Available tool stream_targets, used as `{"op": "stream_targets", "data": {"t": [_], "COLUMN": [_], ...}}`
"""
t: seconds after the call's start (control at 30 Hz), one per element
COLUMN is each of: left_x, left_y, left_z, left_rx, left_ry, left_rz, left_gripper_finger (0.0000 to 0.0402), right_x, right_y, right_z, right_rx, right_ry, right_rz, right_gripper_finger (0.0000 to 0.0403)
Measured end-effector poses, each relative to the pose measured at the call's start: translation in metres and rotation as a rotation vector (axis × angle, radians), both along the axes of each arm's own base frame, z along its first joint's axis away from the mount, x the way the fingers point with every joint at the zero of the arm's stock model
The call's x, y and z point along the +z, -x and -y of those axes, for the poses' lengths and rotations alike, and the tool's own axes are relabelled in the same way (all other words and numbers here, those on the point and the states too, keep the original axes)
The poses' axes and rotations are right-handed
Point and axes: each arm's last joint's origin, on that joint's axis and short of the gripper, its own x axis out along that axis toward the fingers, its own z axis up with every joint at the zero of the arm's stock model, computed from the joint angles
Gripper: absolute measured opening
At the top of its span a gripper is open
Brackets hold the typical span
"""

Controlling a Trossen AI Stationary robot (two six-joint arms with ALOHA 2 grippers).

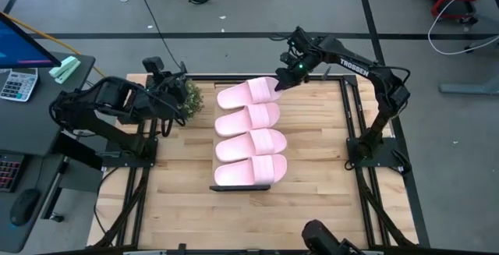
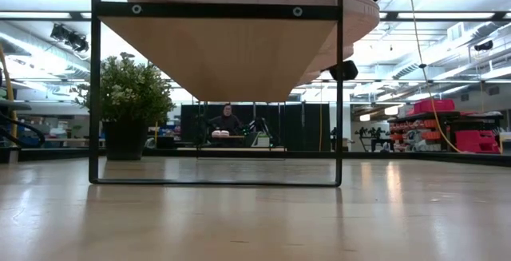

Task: Pick and place slides into the shelf
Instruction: Put the pink slide on the shelf, then adjust the pink slides on the shelf

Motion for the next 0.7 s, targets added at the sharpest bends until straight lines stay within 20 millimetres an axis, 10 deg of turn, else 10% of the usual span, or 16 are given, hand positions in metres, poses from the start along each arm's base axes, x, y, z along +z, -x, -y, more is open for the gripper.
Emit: {"op": "stream_targets", "data": {"t": [0.37, 0.7], "left_x": [0.000, 0.000], "left_y": [0.000, 0.000], "left_z": [0.000, 0.000], "left_rx": [0.000, 0.001], "left_ry": [0.000, 0.001], "left_rz": [0.000, 0.002], "left_gripper_finger": [0.0094, 0.0098], "right_x": [0.031, 0.051], "right_y": [0.032, 0.058], "right_z": [-0.008, -0.074], "right_rx": [-0.100, -0.217], "right_ry": [0.121, 0.233], "right_rz": [-0.064, -0.048], "right_gripper_finger": [0.0250, 0.0247]}}
